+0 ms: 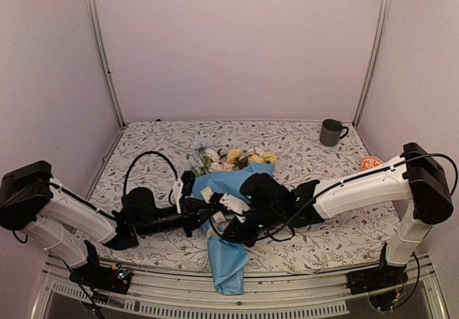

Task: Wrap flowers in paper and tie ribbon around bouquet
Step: Cross the half-tied ribbon over the folded bouquet.

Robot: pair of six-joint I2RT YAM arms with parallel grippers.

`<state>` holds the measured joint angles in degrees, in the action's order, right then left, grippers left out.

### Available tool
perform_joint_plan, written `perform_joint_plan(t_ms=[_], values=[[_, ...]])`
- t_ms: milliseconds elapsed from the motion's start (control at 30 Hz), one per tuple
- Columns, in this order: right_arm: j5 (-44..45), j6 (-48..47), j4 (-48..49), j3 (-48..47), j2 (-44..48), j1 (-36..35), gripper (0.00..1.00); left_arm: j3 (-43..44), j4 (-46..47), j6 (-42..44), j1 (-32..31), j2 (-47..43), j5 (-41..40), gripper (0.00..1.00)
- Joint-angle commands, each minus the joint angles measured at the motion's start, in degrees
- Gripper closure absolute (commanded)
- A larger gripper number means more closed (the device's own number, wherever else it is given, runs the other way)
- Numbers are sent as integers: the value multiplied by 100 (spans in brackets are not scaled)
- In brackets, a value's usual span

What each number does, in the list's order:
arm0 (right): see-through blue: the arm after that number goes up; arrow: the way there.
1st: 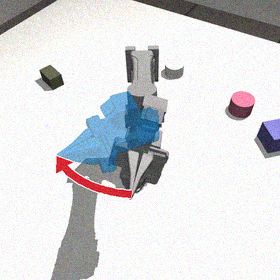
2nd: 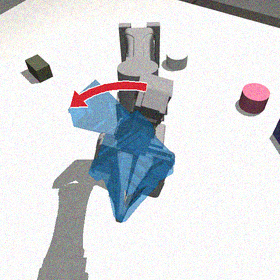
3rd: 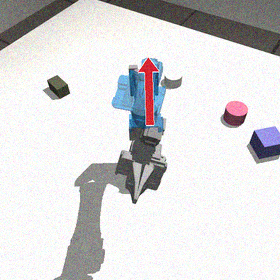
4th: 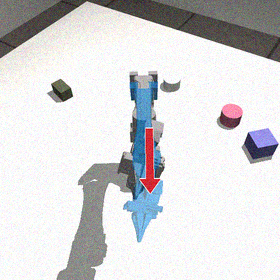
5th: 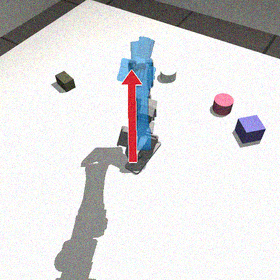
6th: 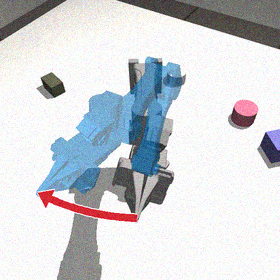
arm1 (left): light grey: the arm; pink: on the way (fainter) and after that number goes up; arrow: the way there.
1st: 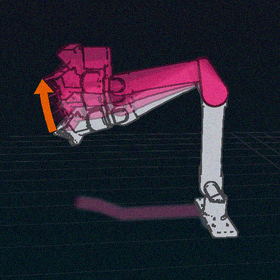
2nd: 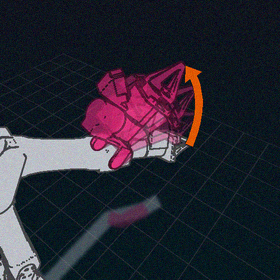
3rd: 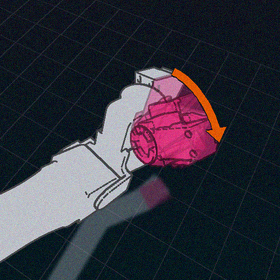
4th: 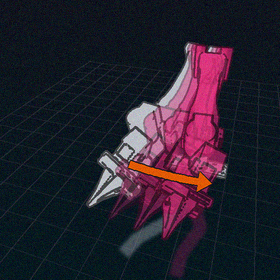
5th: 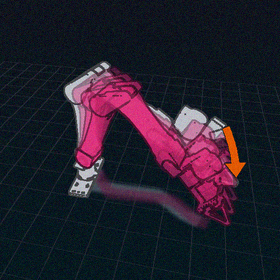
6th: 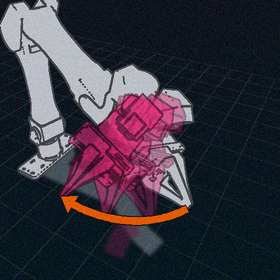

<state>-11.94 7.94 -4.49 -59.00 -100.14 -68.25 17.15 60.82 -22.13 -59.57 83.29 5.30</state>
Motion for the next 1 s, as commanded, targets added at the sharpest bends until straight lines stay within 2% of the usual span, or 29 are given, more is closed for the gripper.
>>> perform_joint_plan(t_ms=[0, 133, 267, 300, 933, 967], values=[[275, 5, 185, -129, -3, -15, 84, -11, 119, 60, 40, 23, -35, 100], [372, -29, 185, -127, -33, -13, 83, -10, 111, 64, 36, 4, -35, 100], [380, -72, 178, -131, 39, -18, 99, -10, 76, 69, 39, -13, -30, 100], [368, -88, 170, -125, 65, -18, 100, -15, 69, 69, 37, -30, -40, 100], [201, -27, -21, 432, 793, -18, 100, -63, -152, 60, 39, -159, -219, 100], [208, -15, -11, 406, 747, -15, 95, -67, -166, 60, 41, -152, -222, 100]])
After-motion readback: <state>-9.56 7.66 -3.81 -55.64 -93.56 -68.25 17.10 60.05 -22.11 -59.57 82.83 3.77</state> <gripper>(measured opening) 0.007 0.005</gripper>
